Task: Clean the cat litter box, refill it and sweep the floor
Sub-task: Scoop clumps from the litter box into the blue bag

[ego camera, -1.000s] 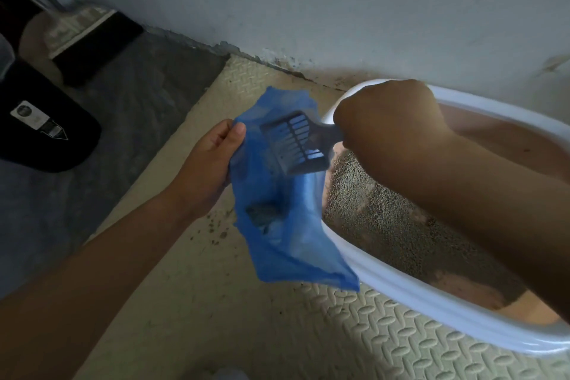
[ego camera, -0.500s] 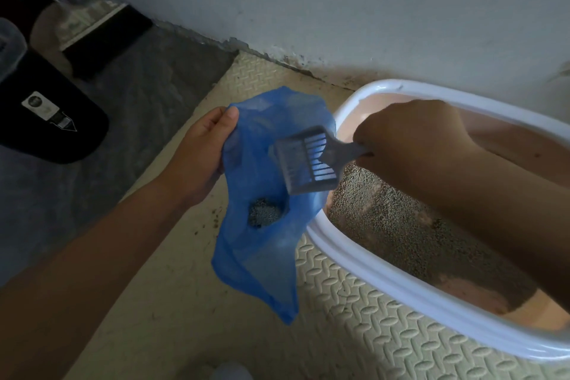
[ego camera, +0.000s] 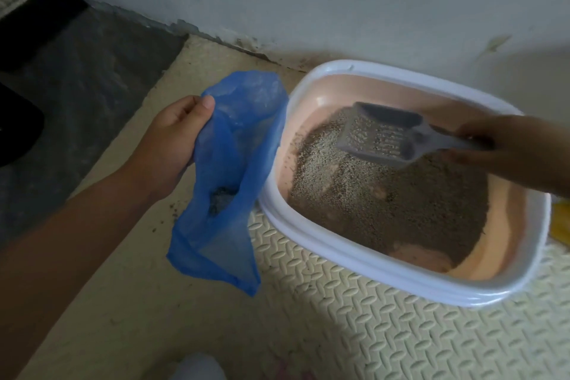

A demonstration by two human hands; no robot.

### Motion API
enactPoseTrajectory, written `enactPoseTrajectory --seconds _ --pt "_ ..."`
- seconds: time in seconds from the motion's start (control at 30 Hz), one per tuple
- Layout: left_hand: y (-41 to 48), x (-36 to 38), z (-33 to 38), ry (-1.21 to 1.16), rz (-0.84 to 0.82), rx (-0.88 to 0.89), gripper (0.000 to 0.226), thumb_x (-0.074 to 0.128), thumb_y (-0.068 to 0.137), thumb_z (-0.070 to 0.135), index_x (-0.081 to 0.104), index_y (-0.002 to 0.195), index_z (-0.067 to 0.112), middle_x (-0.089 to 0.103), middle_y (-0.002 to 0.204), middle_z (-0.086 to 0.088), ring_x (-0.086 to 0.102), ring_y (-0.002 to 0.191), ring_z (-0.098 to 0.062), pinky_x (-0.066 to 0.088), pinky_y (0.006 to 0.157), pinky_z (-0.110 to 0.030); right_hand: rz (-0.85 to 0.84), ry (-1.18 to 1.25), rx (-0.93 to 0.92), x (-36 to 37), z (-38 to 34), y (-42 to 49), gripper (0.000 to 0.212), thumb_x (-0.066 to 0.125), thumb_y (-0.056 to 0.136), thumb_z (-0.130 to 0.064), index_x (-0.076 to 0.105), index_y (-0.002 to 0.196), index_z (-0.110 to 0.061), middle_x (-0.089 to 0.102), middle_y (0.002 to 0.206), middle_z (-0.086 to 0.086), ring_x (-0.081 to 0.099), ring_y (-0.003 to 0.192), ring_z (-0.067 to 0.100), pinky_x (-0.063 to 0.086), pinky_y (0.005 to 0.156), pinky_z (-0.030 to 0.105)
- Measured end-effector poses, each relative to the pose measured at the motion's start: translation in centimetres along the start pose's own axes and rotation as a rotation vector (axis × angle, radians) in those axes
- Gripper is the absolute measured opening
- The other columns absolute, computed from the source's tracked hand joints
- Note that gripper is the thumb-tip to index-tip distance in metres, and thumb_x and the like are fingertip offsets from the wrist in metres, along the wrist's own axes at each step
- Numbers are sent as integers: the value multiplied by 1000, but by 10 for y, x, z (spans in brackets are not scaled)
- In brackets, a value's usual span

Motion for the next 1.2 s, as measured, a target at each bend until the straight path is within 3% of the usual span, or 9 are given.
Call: enactPoseTrajectory --seconds 0.1,0.2,0.3,0.43,0.6,0.73,0.83,1.03,1.2 --pt "1 6 -4 56 -19 2 33 53 93 37 59 98 5 62 94 -16 57 88 -26 47 78 -35 0 -20 141 23 48 -15 46 63 75 -50 61 110 -21 49 67 -9 52 63 20 45 68 34" --pt "1 15 -8 101 -9 4 25 46 99 27 62 82 20 68 75 5 63 71 -7 52 65 -19 -31 40 229 41 59 -36 37 70 79 -26 56 111 -13 55 71 -1 54 68 24 41 69 32" --pt "-5 27 -13 141 -46 -10 37 45 97 32 64 66 25 60 54 13 56 50 3 47 50 -12 -83 -65 273 55 60 -62 26 63 85 -33 52 103 -19 61 84 8 61 80 29 42 65 32" --pt "-6 30 -25 242 -37 17 38 53 87 50 66 96 15 71 80 11 66 78 -6 54 73 -22 -59 -45 299 71 66 -92 14 63 84 -31 55 90 -22 55 81 -1 58 77 23 45 64 33" --pt "-9 44 -25 469 -124 23 33 49 76 74 64 83 46 67 101 -4 57 68 15 48 65 -24 13 -87 334 92 61 -116 27 60 85 -38 58 104 -20 58 103 1 60 97 24 49 72 35" --pt "-15 61 -41 500 -163 14 52 51 82 67 60 88 16 64 85 -15 57 73 -9 46 79 -41 52 -120 326 99 59 -126 25 54 88 -35 53 108 -18 56 106 1 58 100 23 45 67 33" --pt "-22 77 -47 488 -210 16 44 53 89 49 54 81 6 54 80 -29 50 69 -13 39 70 -36 64 -140 310 101 60 -129 27 55 88 -33 55 107 -14 53 105 4 59 97 26 46 63 34" --pt "-27 89 -48 559 -260 23 36 50 97 28 46 67 8 41 55 5 40 55 -3 32 60 -26 43 -140 311 102 60 -131 29 55 88 -35 56 109 -15 54 105 3 59 97 26 46 62 34" --pt "-28 94 -48 629 -275 29 42 48 97 31 42 72 -2 37 62 -9 37 53 -6 30 58 -30 13 -160 285 100 57 -131 28 52 89 -31 56 110 -12 53 104 5 59 95 27 49 63 36"
Point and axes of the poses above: each hand's wrist, its own y-axis towards the middle knuckle, its own x-axis out of the palm, z = x × y, the point moved 1 cm from there along y, towards the middle knuckle
